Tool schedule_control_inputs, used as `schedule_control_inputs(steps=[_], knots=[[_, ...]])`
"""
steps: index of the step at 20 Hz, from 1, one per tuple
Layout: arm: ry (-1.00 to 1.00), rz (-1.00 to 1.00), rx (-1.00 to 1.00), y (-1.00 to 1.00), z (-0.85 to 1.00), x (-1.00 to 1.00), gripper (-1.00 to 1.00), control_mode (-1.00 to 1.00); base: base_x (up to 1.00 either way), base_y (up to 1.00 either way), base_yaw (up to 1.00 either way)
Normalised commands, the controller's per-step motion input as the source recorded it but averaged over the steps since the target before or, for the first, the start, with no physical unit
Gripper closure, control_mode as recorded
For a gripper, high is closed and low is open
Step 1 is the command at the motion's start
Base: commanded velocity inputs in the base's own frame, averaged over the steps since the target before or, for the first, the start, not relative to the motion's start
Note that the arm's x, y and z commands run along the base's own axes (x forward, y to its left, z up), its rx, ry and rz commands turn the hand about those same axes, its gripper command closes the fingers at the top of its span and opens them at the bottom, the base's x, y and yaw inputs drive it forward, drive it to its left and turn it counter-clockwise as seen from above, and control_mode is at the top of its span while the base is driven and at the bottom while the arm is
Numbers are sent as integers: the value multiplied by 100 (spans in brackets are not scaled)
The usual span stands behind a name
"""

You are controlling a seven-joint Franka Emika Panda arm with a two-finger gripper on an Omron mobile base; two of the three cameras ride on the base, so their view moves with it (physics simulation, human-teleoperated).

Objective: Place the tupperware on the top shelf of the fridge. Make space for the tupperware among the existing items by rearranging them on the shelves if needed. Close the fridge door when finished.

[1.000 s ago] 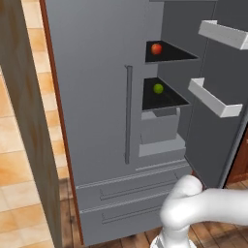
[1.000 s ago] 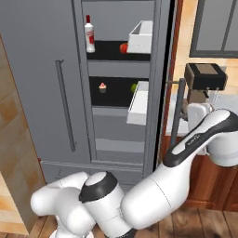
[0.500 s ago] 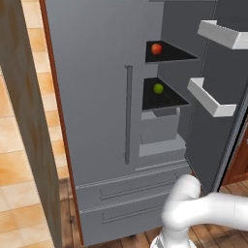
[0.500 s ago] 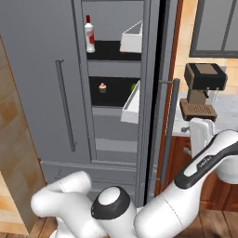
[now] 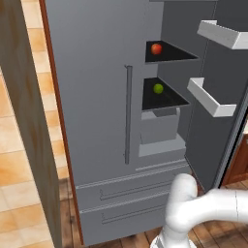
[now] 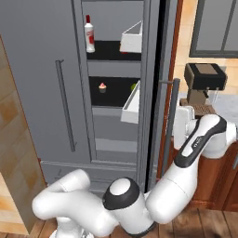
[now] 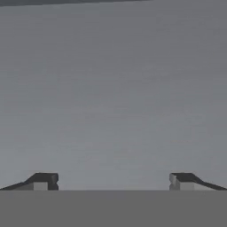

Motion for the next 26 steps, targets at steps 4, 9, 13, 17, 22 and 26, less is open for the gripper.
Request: schedule_control_inputs(steps=[4, 9, 13, 17, 22, 26], knots=[[1, 49, 0, 100, -32, -16, -100, -100, 0, 0, 0], [-1, 43, 0, 100, -28, -14, -100, -100, 0, 0, 0], [-15, 14, -1, 100, -3, 15, -100, -100, 0, 0, 0], [-24, -25, -10, 100, 11, 25, -100, -100, 0, 0, 0], [-25, -64, -15, 97, 12, 27, -100, -100, 0, 0, 0], [-20, -59, -10, 88, 24, 57, -100, -100, 0, 0, 0]])
